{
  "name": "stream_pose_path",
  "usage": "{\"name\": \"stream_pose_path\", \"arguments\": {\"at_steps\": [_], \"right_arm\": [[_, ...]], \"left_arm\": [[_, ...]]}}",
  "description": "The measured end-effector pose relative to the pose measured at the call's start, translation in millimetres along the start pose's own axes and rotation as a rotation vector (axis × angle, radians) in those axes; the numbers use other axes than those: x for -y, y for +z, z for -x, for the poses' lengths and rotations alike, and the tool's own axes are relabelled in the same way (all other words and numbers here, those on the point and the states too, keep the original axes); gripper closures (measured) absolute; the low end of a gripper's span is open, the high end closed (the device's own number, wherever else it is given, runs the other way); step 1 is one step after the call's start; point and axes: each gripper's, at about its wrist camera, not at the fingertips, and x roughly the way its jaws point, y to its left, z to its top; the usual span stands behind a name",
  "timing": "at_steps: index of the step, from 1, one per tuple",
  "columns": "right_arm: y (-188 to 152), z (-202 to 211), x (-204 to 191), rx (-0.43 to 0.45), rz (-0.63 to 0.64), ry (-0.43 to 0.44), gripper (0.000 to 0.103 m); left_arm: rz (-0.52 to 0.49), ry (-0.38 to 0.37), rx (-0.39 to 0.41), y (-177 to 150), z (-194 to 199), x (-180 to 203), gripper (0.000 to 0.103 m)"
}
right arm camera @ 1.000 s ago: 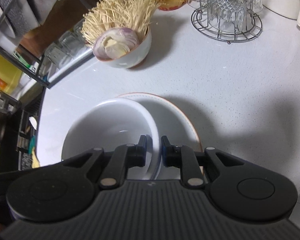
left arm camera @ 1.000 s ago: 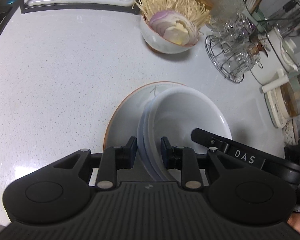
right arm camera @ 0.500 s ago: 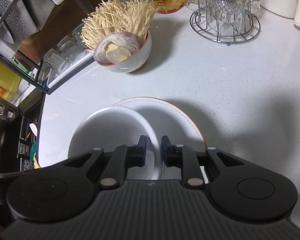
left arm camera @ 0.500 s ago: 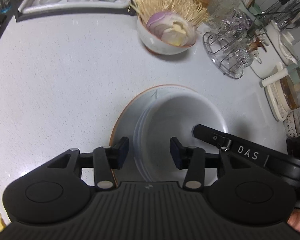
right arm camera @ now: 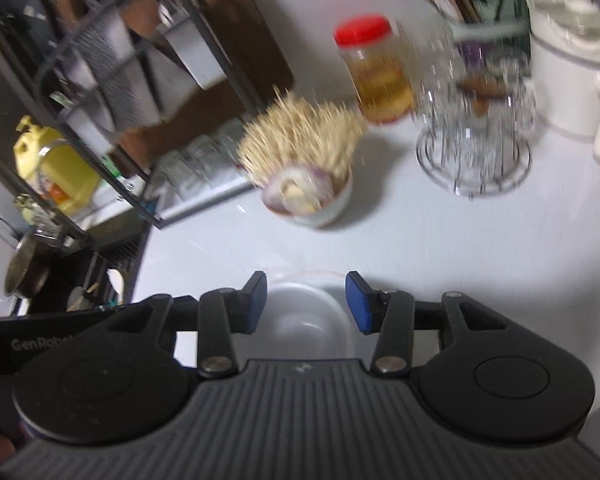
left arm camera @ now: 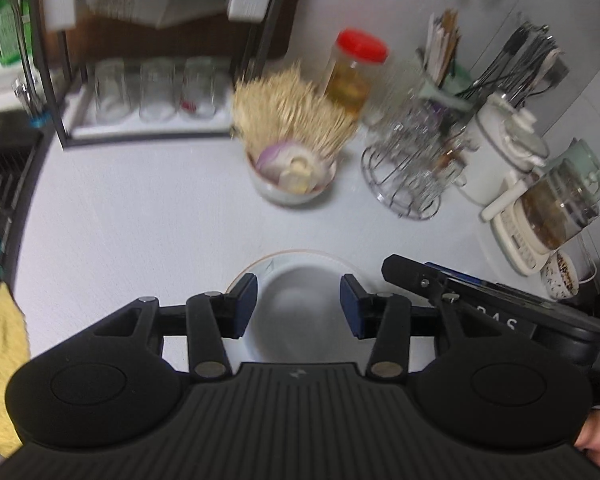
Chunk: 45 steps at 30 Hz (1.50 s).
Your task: Organize plates and bowls
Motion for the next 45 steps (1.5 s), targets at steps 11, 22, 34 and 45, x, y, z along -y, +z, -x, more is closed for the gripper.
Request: {"name": "stream_pose_path", "arguments": {"at_steps": [11,22,34,45], "right_arm": [[9.8,93.0,2.6,0.163,0.108,0.092,0.056],[-16.8,160.7,4.5,0.245,0.157,0.134,0.056],[-69.7,220.0,19.7,0.293,0.197,0.131,0.056],[-123.4,253.4,42.8,0.272,0.193,0.108,0.056]], "left_arm": [[0.015,0.016,0.13,-27.8,80.8,44.3,0.051],[0.02,0.054,0.22,-74.7,138.1,78.4,0.051],[0.024,0.088,0.245,-148.4,168.3,108.5,0.051],[0.066,0.111,0.241,-218.6,190.6,125.0,0.051]]}}
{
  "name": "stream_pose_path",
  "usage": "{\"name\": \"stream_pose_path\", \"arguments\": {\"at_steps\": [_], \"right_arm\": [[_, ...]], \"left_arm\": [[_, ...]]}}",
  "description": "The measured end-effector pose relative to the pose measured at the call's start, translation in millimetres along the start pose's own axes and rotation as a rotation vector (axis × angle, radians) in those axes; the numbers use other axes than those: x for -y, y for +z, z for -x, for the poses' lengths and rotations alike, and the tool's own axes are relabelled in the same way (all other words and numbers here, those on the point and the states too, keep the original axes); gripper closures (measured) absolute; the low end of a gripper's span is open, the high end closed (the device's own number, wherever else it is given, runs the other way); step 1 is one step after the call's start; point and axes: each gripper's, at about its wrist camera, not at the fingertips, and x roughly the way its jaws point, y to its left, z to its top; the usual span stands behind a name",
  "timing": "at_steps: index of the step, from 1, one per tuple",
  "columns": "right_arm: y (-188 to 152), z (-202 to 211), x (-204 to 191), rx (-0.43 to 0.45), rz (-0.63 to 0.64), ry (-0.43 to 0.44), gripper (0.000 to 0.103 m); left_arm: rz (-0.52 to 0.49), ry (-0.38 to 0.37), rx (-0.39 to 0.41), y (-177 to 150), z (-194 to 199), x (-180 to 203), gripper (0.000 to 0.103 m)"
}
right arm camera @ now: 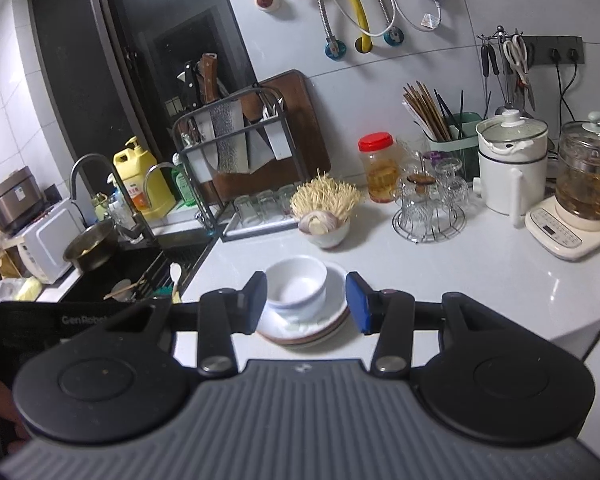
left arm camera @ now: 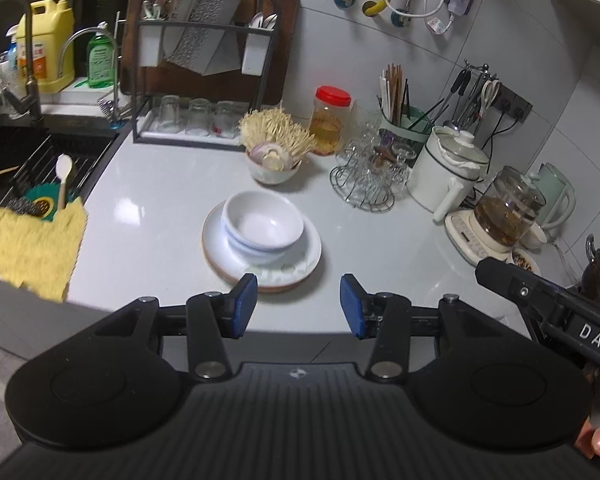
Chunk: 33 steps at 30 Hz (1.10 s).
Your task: Organize plates and bowls
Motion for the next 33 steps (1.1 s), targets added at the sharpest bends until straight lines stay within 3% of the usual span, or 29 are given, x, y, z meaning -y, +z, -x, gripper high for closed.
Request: {"name": "stream_pose_path", "arguments": {"at_steps": [11,12,14,16,23,26,31,33], "right_arm": [[-27.5,30.0,5.7,-0.001,0.009,-0.013,0.056],[-28.7,32.2,7.3,0.004,0.007,-0.018,0.054],[-30.0,36.1,9.0,0.021,0.025,-0.036,0.038],[-29.6,39.0,10.5,0.034,0.034,-0.059,0.033],[-25.7,41.7,18.4,0.033,0.018,-0.072,0.031],[-26.4,43.1,20.4,0.044,0.012,-0.061,0.018],[-26.3,40.0,18.0,0.034,0.032,-0.084,0.017],[-26.9,40.4,17.1,0.036,0.037,-0.084,0.012]], "left_arm": [[-0.001,0.011,-0.028,-32.9,22.7,9.7,0.04],[0.01,0.016,-0.035,-33.8,23.2,8.4,0.039],[0.019,0.028,-0.034,-36.0,25.4,6.8,0.03],[0.004,0.033,-0.028,-36.7,28.0,7.8,0.027],[-0.021,0.046,-0.001,-35.9,34.4,12.1,0.01],[-0.025,0.05,0.014,-34.7,38.1,13.0,0.007],[-0.042,0.076,0.034,-33.7,41.7,14.6,0.005],[-0.043,0.072,0.04,-33.9,42.5,14.2,0.004]]}}
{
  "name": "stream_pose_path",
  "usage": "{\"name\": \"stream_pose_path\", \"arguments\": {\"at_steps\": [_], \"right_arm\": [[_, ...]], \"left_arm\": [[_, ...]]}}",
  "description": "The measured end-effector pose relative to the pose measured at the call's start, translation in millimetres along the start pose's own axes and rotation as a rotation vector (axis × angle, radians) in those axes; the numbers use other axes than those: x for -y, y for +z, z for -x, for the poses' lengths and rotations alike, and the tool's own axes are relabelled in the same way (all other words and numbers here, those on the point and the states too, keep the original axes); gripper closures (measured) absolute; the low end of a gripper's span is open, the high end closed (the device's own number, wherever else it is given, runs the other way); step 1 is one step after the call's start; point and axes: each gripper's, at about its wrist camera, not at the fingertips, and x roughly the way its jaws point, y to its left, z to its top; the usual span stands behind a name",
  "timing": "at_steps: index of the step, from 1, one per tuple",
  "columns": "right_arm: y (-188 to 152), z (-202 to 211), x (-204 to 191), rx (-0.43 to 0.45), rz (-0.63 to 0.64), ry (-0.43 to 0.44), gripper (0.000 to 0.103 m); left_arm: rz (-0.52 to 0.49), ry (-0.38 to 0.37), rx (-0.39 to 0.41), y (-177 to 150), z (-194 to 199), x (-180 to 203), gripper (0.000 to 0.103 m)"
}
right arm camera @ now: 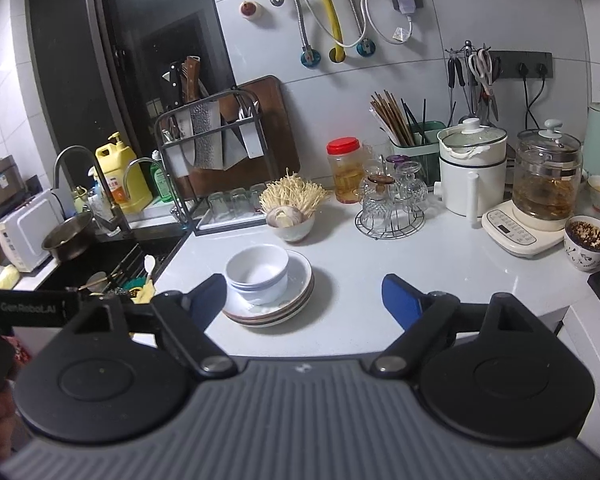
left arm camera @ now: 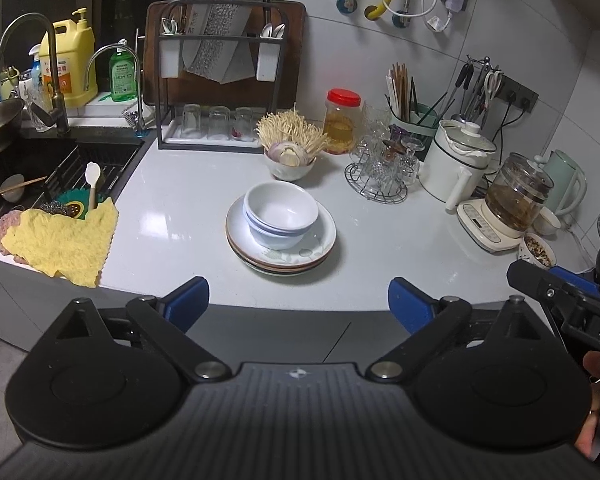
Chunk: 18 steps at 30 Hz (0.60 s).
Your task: Organize plates and bowls
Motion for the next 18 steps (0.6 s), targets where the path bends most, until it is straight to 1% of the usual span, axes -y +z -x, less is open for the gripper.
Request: {"name": "stream_pose_path", "arguments": {"at_steps": [1,2,11,18], "right_arm": [[-0.3,-0.1,0.0,0.0,-0.002,0.003,0.002],[-0.6,0.0,0.7,0.0,-0.009,0.007,0.0],[-3.2,-1.0,2.6,-0.016,-0.023,-0.004,0.0],[-4.5,-0.8,2.9,-0.02,-0.028,-0.008,0.0]], "left_arm": [[0.0,-0.004,-0.001,-0.1,-0.1,-0.2,0.004],[-0.003,-0.01,-0.003,-0.3,-0.4,-0.2,0.004],[-0.027,0.019,-0.024,-1.2,-5.2,1.9,0.004],[-0.027,0.022,-0.03,-1.2,-7.1,2.7,0.004]]}}
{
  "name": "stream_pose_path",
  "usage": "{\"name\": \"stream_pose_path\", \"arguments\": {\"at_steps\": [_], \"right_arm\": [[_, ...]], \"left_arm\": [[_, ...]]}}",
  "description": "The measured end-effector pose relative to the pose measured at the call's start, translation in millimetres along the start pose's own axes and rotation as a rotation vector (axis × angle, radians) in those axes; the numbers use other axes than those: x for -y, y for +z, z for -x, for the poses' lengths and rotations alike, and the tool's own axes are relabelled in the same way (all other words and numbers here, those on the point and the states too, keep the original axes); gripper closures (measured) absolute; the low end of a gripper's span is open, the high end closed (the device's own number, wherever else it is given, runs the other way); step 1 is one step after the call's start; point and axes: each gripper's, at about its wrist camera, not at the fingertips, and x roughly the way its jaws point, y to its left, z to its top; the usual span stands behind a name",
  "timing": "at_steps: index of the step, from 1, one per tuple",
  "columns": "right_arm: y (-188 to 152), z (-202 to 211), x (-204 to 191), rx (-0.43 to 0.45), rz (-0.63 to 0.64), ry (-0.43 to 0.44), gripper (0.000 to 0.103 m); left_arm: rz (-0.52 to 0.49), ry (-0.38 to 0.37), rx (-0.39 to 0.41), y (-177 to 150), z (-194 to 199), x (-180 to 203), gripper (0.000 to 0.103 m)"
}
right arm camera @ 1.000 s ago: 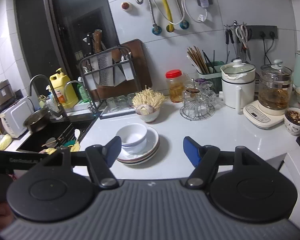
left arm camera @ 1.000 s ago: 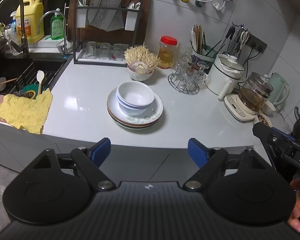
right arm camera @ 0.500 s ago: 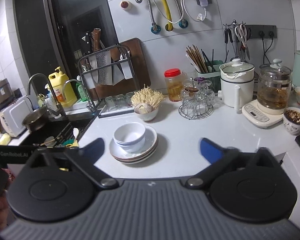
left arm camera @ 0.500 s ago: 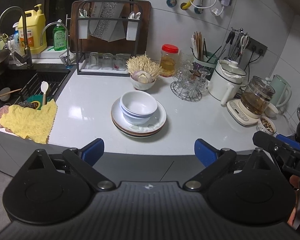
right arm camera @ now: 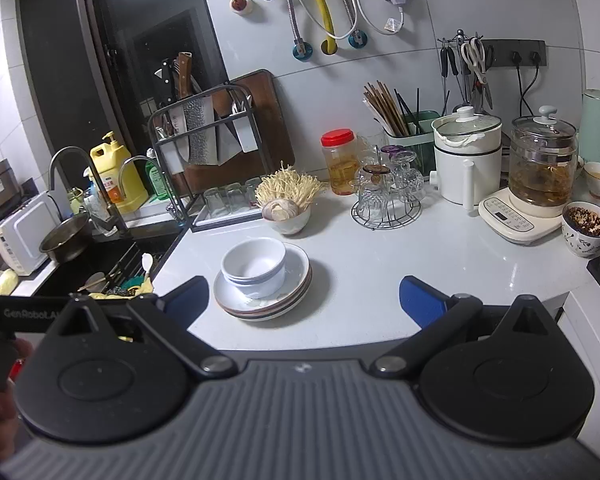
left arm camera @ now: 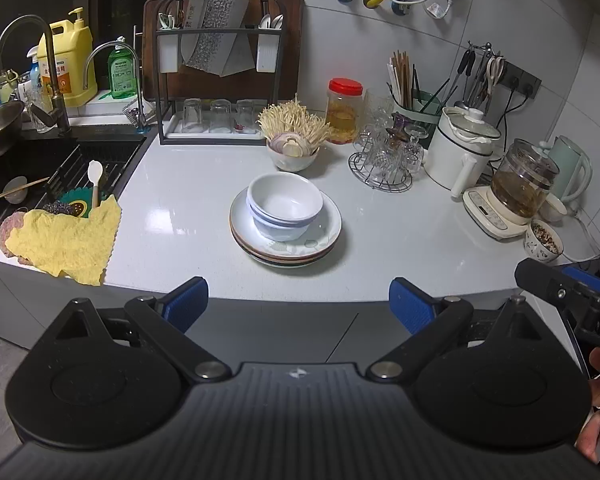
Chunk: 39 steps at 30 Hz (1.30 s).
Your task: Organize plates and bowls
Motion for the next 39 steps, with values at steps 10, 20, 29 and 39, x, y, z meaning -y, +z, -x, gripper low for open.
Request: {"name": "stream_pose_path", "arguments": {"at_steps": [10,20,29,39], "right_arm": [[-0.2,-1.1,-1.0,0.0,0.012,-0.002,0.0],[-0.5,-3.8,0.1,-0.016,0.007,-0.008,0.0],[-2.8,-4.1,-1.4,-0.019,0.016,-0.011,0.0],[-3.8,-3.1,-2.3,-0.019,0.009,-0.013,0.0]], "left_arm": [[0.016,-0.024,-0.005,3.2,-1.5,1.3,0.004],[0.018,-0.023,0.0,1.9,-4.9,2.9,0.004],[0.011,-0.027,-0.007,-1.4,-5.5,5.8,0.004],[0.01,-0.036,-0.004,-2.7,-4.4,5.8,0.004]]}}
